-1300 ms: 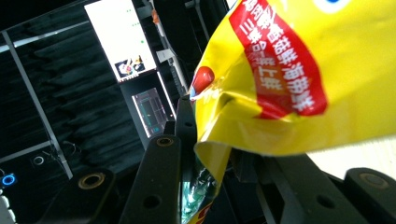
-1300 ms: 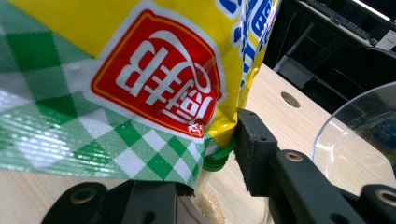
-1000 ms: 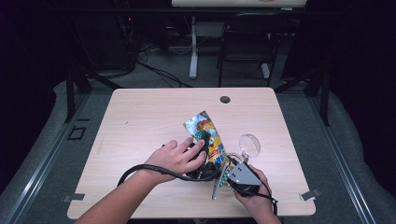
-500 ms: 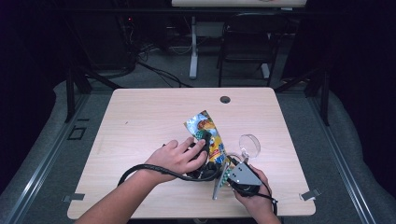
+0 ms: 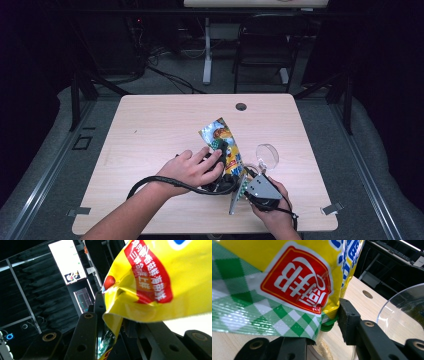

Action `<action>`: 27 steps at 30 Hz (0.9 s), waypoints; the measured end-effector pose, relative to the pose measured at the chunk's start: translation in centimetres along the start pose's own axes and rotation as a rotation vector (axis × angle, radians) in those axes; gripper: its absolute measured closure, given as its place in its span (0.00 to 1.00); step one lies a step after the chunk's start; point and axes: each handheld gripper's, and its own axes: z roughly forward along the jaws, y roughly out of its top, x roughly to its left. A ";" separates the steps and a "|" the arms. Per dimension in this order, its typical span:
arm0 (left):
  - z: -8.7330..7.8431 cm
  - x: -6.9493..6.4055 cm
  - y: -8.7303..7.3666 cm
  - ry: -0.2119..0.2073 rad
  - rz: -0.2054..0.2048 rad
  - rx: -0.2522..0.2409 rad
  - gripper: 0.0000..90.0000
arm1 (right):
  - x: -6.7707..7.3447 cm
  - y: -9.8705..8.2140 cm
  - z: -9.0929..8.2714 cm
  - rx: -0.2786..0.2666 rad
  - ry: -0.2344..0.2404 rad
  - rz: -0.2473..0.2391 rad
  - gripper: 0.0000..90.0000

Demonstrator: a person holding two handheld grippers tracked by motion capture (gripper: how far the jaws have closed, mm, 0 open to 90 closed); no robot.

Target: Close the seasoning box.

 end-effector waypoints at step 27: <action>-0.2 0.2 0.1 0.005 0.013 0.001 0.85 | 0.2 0.1 0.1 -0.001 0.010 -0.001 0.78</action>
